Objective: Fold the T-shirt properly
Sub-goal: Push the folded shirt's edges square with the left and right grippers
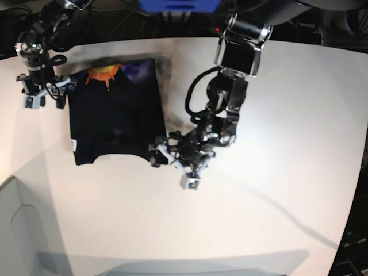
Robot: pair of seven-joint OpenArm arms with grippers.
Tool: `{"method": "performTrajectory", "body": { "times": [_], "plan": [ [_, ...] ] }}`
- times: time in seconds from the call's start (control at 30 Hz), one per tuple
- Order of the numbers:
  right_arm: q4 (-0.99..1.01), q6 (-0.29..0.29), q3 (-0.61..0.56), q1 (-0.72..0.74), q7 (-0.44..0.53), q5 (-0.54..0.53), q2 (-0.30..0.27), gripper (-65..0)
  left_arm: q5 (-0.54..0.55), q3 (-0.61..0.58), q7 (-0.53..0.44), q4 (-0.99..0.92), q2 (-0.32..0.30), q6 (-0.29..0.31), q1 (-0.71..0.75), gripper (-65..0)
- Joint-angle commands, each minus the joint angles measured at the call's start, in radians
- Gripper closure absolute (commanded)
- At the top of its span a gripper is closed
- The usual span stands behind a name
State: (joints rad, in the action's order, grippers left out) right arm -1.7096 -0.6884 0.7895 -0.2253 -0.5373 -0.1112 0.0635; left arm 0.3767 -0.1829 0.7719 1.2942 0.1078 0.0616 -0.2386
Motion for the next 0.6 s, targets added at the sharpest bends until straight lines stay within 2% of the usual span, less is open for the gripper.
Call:
{"method": "performTrajectory", "body": {
  "times": [0.0,0.17,0.37,0.43,0.57],
  "plan": [
    [-0.019,-0.01,0.003,0.0,0.018,-0.014,-0.009,-38.2,0.014,0.0,-0.021,-0.018,0.026,0.005,-0.031,-41.9],
    [-0.019,-0.01,0.0,0.0,0.018,-0.012,-0.009,-38.2,0.015,-0.008,-0.122,-0.141,0.049,0.005,-0.06,-41.7],
    [-0.016,-0.01,0.0,0.0,0.016,-0.012,-0.009,-38.1,0.015,-0.008,-0.136,-0.183,0.049,0.01,-0.061,-41.3],
    [-0.014,-0.01,0.0,0.0,0.016,-0.012,-0.008,-38.1,0.017,-0.008,-0.136,-0.199,0.049,0.013,-0.063,-37.9],
    [-0.013,-0.01,0.0,0.0,0.015,-0.012,-0.006,-38.1,0.017,-0.007,-0.137,-0.219,0.049,0.013,-0.067,-26.9]
  ]
}}
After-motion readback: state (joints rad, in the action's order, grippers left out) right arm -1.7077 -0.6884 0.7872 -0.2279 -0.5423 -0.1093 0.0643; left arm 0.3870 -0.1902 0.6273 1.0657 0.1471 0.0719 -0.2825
